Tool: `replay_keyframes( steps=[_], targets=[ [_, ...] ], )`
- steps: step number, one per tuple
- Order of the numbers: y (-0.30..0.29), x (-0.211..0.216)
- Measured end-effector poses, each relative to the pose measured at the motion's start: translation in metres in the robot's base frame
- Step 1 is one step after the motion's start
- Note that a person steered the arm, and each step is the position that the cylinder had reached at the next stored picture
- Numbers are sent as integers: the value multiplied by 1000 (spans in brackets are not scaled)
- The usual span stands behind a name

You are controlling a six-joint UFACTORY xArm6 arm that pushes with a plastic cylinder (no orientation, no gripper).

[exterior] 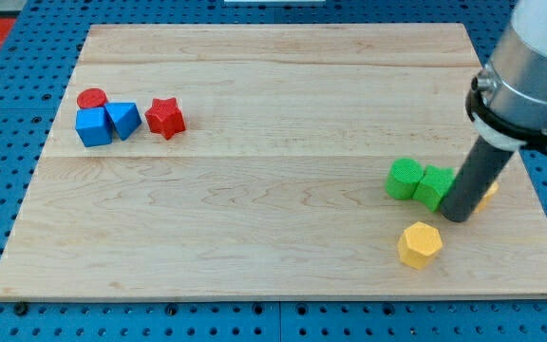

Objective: Push the green star on top of the green circle

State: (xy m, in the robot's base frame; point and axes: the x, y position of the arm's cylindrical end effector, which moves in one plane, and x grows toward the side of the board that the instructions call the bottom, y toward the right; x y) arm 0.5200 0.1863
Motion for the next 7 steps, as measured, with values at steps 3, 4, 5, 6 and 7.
replay_keyframes(
  steps=[3,4,5,6,7],
  targets=[
    [-29,-95],
    [48,-97],
    [38,-113],
    [-1,-108],
    [1,-142]
  ],
)
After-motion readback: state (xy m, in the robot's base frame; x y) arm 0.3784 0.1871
